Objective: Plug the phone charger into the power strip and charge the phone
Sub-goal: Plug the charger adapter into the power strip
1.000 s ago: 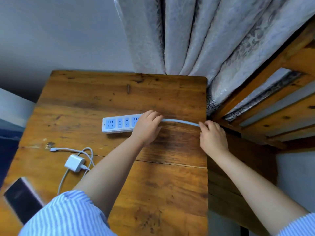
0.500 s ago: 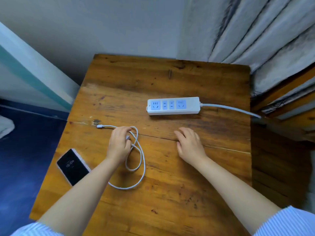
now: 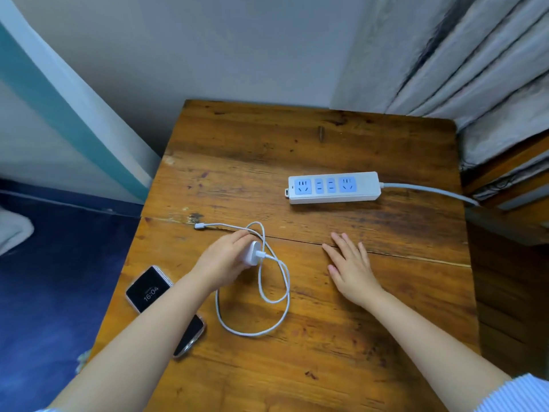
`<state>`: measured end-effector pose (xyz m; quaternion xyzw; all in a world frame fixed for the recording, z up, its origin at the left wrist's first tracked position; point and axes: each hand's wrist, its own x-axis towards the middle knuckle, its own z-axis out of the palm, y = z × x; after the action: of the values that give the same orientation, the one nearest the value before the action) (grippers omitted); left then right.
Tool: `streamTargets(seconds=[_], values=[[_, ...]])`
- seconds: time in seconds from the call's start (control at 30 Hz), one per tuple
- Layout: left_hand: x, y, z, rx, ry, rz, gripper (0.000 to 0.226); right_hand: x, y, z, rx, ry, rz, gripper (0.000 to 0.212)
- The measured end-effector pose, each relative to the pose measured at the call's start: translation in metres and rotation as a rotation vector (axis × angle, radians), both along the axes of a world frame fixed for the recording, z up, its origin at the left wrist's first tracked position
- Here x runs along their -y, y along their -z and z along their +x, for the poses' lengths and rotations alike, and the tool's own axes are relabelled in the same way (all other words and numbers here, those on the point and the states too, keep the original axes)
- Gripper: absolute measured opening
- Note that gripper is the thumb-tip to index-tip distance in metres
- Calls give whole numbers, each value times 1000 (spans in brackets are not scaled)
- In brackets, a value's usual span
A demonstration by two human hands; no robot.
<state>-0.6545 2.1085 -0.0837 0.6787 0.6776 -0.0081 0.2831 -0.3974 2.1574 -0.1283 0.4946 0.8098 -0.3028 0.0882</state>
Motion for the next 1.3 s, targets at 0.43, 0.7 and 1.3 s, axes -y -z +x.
streamTargets(seconds=[0.43,0.7,1.3], values=[[-28,-43,43,94,99,292,56,-22,-75,-15,-634,476,-721,32],[-51,-15,69,249,-1,261,53,-30,-58,35,-881,1118,-1078,29],[-55,66,72,-129,-312,119,56,-38,-29,36,95,432,-101,68]])
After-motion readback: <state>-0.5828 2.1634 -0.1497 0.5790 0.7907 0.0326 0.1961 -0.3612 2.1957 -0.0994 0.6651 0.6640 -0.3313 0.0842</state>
